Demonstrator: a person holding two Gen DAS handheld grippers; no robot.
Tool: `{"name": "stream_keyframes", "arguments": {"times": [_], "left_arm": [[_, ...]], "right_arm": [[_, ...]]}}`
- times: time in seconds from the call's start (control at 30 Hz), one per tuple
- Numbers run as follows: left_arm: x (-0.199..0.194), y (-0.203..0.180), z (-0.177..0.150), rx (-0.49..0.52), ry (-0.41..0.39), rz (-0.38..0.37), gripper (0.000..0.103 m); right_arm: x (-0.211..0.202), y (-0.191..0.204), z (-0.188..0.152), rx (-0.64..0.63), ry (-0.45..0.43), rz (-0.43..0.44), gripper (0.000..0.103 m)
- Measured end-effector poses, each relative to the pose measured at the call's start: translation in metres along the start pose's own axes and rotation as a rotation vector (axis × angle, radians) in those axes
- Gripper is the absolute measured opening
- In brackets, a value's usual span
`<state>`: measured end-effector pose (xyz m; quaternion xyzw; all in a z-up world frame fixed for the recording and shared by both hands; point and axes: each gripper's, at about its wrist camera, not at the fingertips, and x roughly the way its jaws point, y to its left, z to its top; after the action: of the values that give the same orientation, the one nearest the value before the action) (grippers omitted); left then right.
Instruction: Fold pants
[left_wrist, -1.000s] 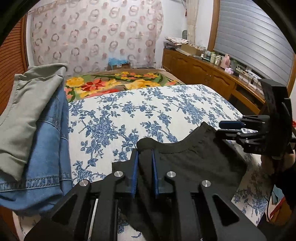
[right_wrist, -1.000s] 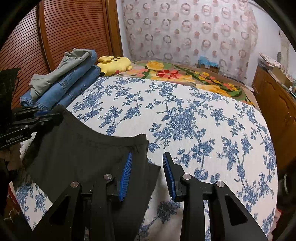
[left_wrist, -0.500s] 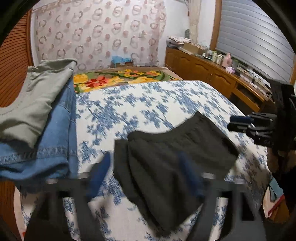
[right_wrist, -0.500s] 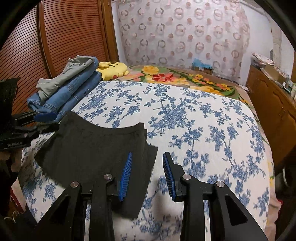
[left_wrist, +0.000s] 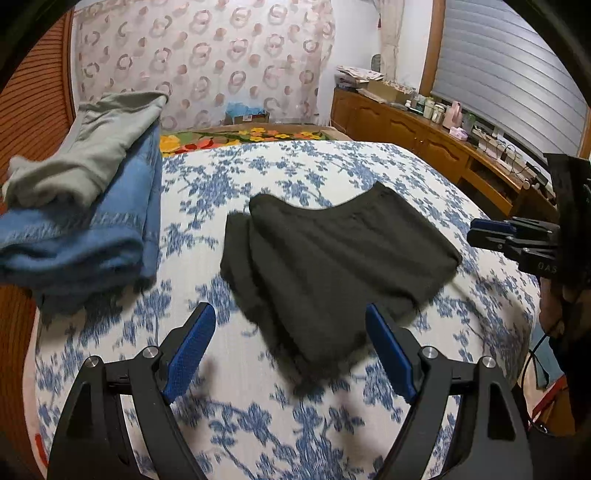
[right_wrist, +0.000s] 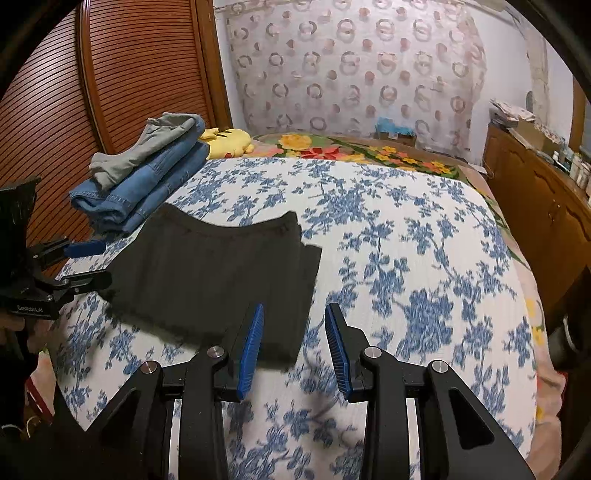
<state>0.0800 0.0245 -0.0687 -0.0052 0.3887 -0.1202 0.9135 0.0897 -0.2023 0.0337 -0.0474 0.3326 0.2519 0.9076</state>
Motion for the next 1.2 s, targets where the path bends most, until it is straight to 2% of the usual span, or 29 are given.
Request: {"name": "stream_keyframes", "arguments": {"times": [0.2, 0.27, 0.5, 0.63, 0.73, 0.77, 0.8, 0.83, 0.9, 1.0, 1.2], "left_arm": [[-0.003, 0.001, -0.024, -0.036, 0.015, -0.012, 0.084], [-0.004, 0.000, -0.029, -0.035, 0.019, -0.017, 0.080], [0.000, -0.002, -0.028, -0.023, 0.020, -0.053, 0.039], [0.005, -0.009, -0.022, 0.001, 0.020, -0.046, 0.035], [0.008, -0.008, -0.020, -0.003, 0.018, -0.045, 0.035], [0.009, -0.007, -0.019, -0.006, 0.016, -0.048, 0.035], [0.009, -0.006, -0.019, -0.006, 0.015, -0.051, 0.031], [0.008, -0.005, -0.019, -0.005, 0.010, -0.051, 0.021], [0.007, -0.005, -0.019, -0.001, -0.003, -0.033, 0.014], [0.003, -0.003, -0.018, -0.002, -0.023, -0.016, 0.013], [-0.018, -0.007, -0.022, 0.011, -0.051, -0.011, 0.012]], "right_arm": [[0.002, -0.001, -0.015, 0.039, 0.033, 0.034, 0.036], [0.005, -0.003, -0.016, 0.048, 0.042, 0.044, 0.036], [0.022, 0.000, -0.016, 0.053, 0.078, 0.072, 0.036], [0.027, 0.001, -0.015, 0.044, 0.076, 0.068, 0.036], [0.027, 0.002, -0.015, 0.030, 0.074, 0.060, 0.027], [0.027, 0.001, -0.015, 0.026, 0.072, 0.060, 0.020], [0.027, 0.000, -0.016, 0.027, 0.070, 0.066, 0.013], [0.025, -0.001, -0.017, 0.028, 0.063, 0.077, 0.011], [0.019, -0.004, -0.017, 0.030, 0.029, 0.073, 0.006], [0.006, -0.006, -0.017, 0.024, -0.014, 0.067, 0.004], [-0.011, 0.004, -0.025, -0.006, -0.009, 0.080, 0.004]]}}
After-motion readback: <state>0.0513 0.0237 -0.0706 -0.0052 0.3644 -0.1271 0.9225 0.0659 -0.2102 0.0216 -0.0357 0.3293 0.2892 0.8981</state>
